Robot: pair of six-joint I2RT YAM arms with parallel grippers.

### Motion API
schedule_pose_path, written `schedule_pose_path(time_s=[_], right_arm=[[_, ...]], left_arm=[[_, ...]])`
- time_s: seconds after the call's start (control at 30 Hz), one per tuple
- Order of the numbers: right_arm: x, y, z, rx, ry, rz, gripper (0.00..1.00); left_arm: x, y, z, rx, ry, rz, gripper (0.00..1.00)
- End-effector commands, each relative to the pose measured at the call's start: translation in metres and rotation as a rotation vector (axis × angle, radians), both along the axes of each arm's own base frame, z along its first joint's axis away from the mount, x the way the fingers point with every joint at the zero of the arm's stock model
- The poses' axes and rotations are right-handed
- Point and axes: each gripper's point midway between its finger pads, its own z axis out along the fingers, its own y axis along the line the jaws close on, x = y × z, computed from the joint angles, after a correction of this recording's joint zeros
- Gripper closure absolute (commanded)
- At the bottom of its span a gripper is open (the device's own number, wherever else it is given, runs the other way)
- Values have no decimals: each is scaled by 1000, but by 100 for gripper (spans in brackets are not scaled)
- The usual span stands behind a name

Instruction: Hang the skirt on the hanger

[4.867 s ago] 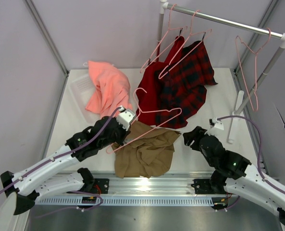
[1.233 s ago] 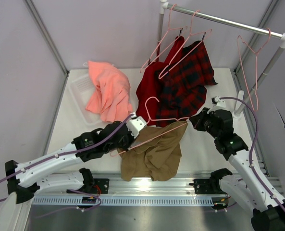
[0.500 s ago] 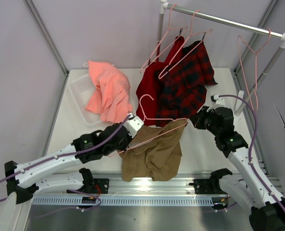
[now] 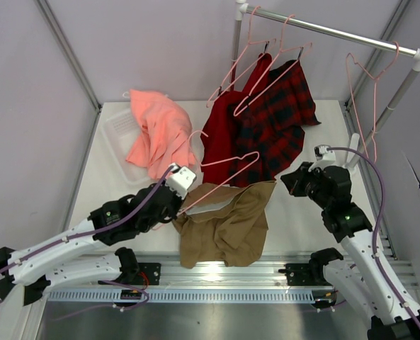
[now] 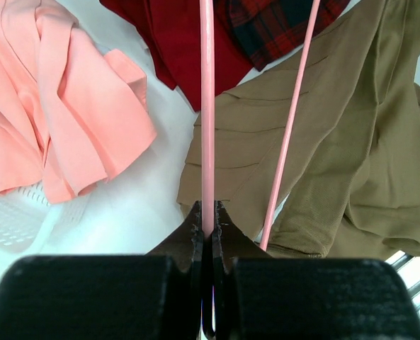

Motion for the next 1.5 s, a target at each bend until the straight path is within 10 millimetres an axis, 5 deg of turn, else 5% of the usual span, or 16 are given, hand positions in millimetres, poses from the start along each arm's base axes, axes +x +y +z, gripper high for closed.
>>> schedule_pose_path(time_s=[0.0, 0.07, 0.2, 0.37, 0.57, 0.8, 1.0, 1.13, 1.47], right_arm=[[-1, -9, 4, -23, -7, -38, 100], [-4, -10, -11, -35, 57, -40, 90], [-19, 4, -23, 23, 195, 16, 52], [-43, 22, -10, 136, 252, 65, 38], [-78, 68, -6, 320, 325, 147, 37], [-88, 85, -52, 230, 415, 8, 43], [-80, 59, -66, 97, 417, -154, 47], [-77, 36, -53, 25, 373, -217, 50], [-76, 26, -58, -79, 359, -214, 61]], left_arm=[[0, 1, 9, -51, -9, 23, 100], [-1, 0, 12, -85, -15, 25, 100], [-1, -5, 13, -107, -9, 16, 100], [-3, -13, 12, -120, 4, -13, 100], [-4, -20, 12, -146, 7, -32, 100], [-5, -21, 11, -148, 5, -40, 100], [-6, -15, 12, -161, 1, -32, 100], [-7, -14, 8, -157, 4, -31, 100], [-6, -17, 5, -143, 4, -40, 100]])
